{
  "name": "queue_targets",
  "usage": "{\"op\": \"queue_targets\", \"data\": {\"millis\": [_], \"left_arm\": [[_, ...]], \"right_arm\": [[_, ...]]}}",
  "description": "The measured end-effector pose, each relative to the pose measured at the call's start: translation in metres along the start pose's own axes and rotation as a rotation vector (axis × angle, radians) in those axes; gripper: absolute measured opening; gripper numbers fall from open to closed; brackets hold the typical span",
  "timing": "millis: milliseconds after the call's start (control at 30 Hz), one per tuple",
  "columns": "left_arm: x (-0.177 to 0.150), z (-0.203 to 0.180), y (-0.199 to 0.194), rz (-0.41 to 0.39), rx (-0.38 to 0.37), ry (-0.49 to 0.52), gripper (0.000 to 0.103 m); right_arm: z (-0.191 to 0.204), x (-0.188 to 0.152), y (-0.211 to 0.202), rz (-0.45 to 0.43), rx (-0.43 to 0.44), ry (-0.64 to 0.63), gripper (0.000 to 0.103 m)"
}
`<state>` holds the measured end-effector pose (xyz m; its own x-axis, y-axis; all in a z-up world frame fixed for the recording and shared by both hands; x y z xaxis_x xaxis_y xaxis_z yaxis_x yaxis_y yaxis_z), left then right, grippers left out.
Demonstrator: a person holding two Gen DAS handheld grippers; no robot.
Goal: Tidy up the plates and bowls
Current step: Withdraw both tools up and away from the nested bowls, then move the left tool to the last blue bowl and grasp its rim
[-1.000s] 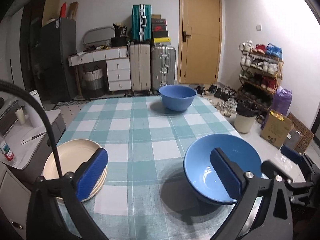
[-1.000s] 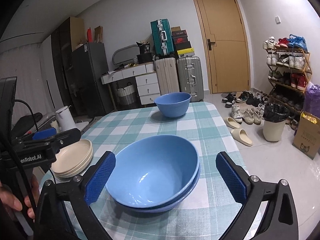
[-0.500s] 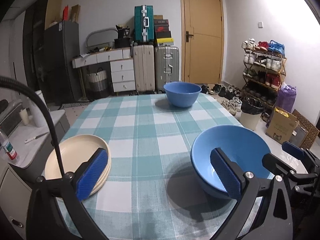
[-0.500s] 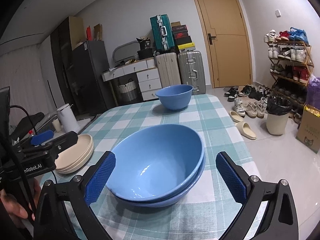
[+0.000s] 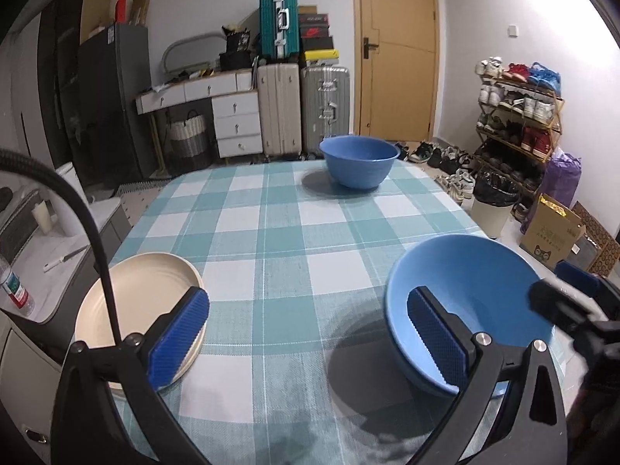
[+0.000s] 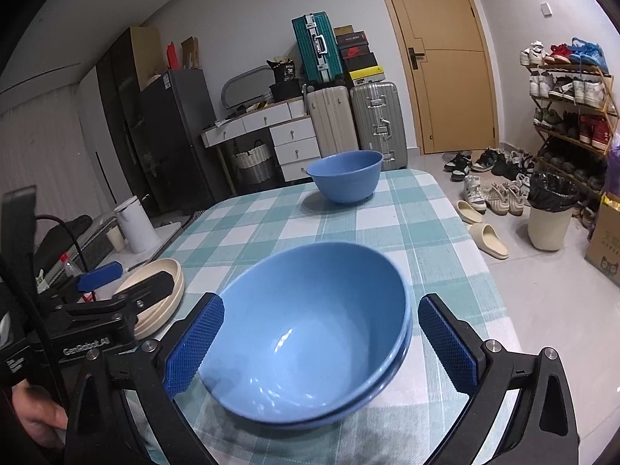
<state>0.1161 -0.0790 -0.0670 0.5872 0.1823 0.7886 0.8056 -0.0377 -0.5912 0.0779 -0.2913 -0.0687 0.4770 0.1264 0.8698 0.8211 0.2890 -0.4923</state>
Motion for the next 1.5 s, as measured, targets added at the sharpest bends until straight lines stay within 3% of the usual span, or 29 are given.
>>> {"op": "queue_targets", "data": {"millis": [167, 467, 567, 667, 733, 767, 900, 1133, 1333, 1500], "left_arm": [[0.026, 0.011, 0.019, 0.032, 0.025, -0.034, 0.103], [0.113, 0.02, 0.061, 0.079, -0.027, -0.106, 0.103], [0.138, 0.018, 0.081, 0.068, 0.008, -0.1, 0.103], [0.16, 0.011, 0.12, 0.203, -0.066, -0.13, 0.103], [0.17, 0.009, 0.143, 0.231, -0.06, -0.161, 0.103], [0.177, 0.007, 0.161, 0.263, -0.026, -0.17, 0.103], [0.195, -0.011, 0.215, 0.336, -0.02, -0.152, 0.103], [0.196, -0.035, 0.317, 0.498, 0.061, -0.142, 0.1], [0.195, -0.056, 0.344, 0.529, 0.058, -0.116, 0.1], [0.192, -0.063, 0.364, 0.604, 0.002, -0.191, 0.099]], "right_arm": [[-0.015, 0.026, 0.008, -0.006, 0.118, 0.037, 0.102], [-0.045, 0.11, 0.05, -0.012, 0.194, 0.033, 0.102], [-0.051, 0.136, 0.07, -0.007, 0.2, 0.006, 0.102], [-0.059, 0.16, 0.09, -0.005, 0.226, 0.007, 0.102], [-0.062, 0.17, 0.1, -0.013, 0.239, 0.011, 0.102], [-0.062, 0.172, 0.103, -0.015, 0.241, 0.012, 0.102], [-0.06, 0.168, 0.118, -0.013, 0.273, 0.026, 0.102], [-0.076, 0.143, 0.134, 0.028, 0.269, 0.067, 0.102], [-0.1, 0.134, 0.142, 0.05, 0.248, 0.097, 0.102], [-0.117, 0.131, 0.17, 0.121, 0.199, 0.13, 0.102]]}}
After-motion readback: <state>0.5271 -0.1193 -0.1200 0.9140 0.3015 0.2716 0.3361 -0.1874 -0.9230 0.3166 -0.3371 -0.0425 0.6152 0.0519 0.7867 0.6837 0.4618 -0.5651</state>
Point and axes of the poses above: each gripper's, at about its wrist camera, not at the fingertips, and y roughly the way its jaws point, z to its left, x to its top, the point moved 3 cm from there along y, roughly the way its jaws point, and after that the axes turned 12 degrees about -y, right-handed, at the moved point
